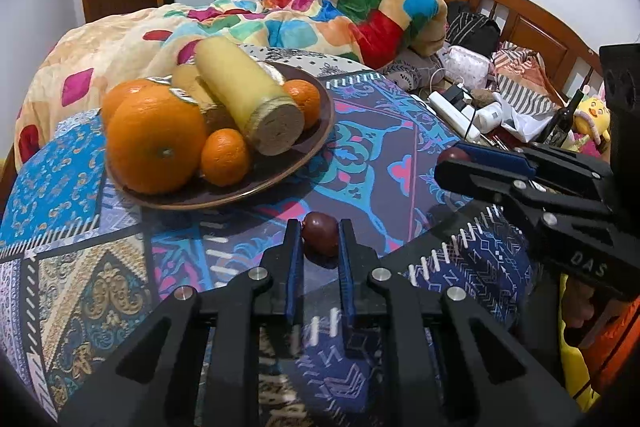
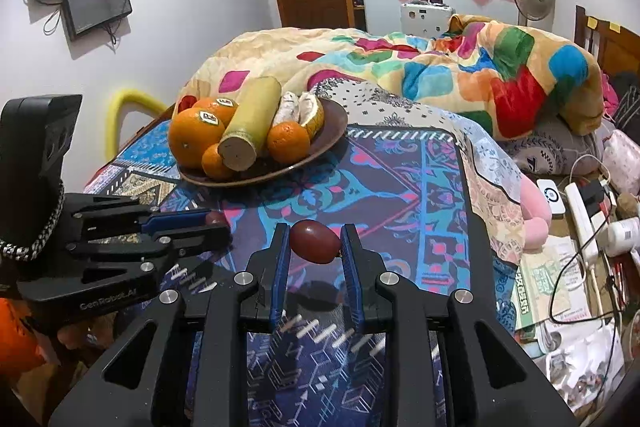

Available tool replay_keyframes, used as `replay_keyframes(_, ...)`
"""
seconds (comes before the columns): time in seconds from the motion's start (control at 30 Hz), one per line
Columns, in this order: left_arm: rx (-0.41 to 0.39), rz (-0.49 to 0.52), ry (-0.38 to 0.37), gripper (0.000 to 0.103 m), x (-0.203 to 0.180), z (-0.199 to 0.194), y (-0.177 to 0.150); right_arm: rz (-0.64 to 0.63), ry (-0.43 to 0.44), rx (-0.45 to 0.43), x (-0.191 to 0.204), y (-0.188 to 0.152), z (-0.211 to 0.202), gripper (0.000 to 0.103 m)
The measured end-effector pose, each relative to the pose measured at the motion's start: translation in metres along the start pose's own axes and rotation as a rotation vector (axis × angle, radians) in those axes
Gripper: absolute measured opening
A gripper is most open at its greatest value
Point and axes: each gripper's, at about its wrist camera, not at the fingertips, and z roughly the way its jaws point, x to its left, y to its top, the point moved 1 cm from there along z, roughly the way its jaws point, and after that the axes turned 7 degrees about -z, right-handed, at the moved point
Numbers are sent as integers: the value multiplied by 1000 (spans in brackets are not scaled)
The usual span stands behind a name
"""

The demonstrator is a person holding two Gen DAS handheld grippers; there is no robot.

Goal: Organize fruits
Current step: 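Set both plums on the plate beside the oranges and open both grippers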

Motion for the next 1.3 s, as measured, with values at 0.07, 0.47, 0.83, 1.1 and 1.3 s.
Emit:
replay_keyframes(0.07,-13,-3,7,17,6,-9,2,-6,-1,-5,1,4,0,23)
replay_keyframes(0.47,-157,-47,72,17,53,-59,43,-36,4,-70,13,49,11,23)
replay_keyframes(0.83,-157,-67,93,17,79,-29,76,-66,-21,-45,21,85,57,24)
replay_keyframes(1.1,-151,-47,89,17,79,-8,83,-12,-4,22,7,87,83,24)
replay_keyframes(1.3,-152,-52,82,18,78,-4,83,-11,2,47,10,86,87,29)
